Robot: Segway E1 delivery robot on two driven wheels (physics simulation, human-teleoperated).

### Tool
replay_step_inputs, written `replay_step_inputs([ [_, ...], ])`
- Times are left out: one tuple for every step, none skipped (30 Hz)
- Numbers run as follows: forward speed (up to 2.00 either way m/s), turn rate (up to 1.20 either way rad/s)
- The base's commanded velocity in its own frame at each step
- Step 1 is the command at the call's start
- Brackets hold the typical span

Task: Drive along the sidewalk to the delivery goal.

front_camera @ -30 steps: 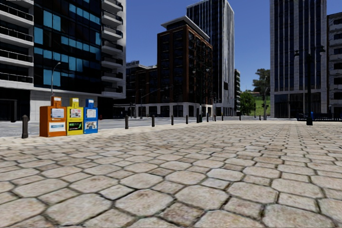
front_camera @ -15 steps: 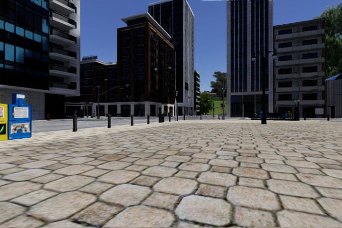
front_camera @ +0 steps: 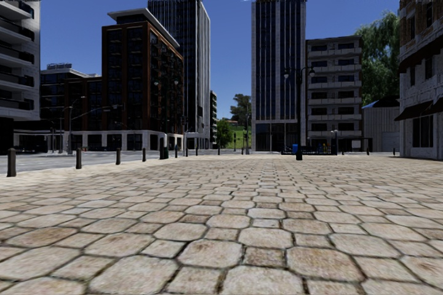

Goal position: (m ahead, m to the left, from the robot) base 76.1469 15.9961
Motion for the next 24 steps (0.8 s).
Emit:
replay_step_inputs([
  [2.0, -0.49],
  [2.0, -0.49],
  [2.0, -0.49],
  [2.0, -0.49],
  [2.0, -0.49],
  [2.0, -0.49],
  [2.0, -0.49],
  [2.0, -0.49],
  [2.0, -0.49],
  [2.0, -0.49],
  [2.0, -0.49],
  [2.0, -0.49],
  [2.0, -0.01],
  [2.0, 0.0],
  [2.0, 0.0],
  [2.0, 0.0],
  [2.0, 0.0],
  [2.0, 0.0],
  [2.0, 0.0],
  [2.0, 0.0],
  [2.0, 0.0],
  [2.0, 0.0],
  [2.0, 0.0],
  [2.0, 0.0],
])
